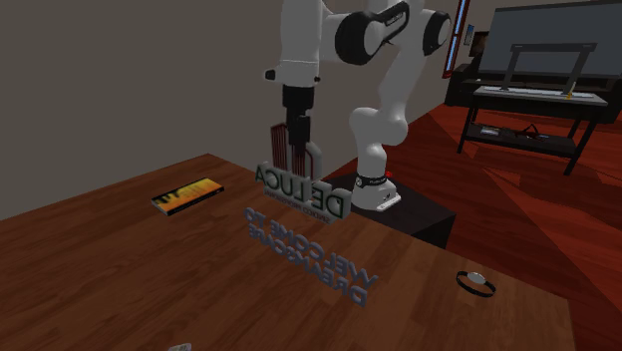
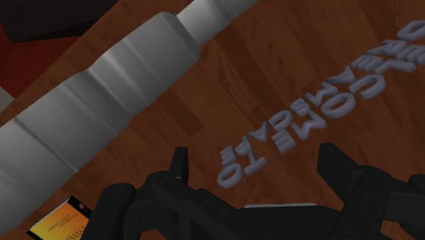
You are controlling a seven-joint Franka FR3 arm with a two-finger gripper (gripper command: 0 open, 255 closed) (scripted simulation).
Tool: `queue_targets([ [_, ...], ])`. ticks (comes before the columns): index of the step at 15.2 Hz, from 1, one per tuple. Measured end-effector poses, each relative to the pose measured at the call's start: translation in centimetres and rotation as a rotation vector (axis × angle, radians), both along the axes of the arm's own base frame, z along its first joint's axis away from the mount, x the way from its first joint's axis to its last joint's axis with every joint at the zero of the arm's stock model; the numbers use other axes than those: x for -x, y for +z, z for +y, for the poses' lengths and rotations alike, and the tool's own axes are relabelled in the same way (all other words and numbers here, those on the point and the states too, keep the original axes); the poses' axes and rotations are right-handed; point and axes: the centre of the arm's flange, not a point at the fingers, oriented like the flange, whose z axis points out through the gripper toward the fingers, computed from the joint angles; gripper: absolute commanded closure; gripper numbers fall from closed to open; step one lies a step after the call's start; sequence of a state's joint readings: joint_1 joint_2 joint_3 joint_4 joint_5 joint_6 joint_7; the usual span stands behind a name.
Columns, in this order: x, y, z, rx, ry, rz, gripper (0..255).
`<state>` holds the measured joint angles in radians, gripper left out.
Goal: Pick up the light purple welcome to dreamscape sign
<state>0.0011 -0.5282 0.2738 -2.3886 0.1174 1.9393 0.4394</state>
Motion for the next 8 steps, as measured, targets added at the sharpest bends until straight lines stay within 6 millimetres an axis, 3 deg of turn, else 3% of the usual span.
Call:
queue_targets([
  [8,-5.1,-7.3,6.1,0.001,-0.083,0.025,0],
])
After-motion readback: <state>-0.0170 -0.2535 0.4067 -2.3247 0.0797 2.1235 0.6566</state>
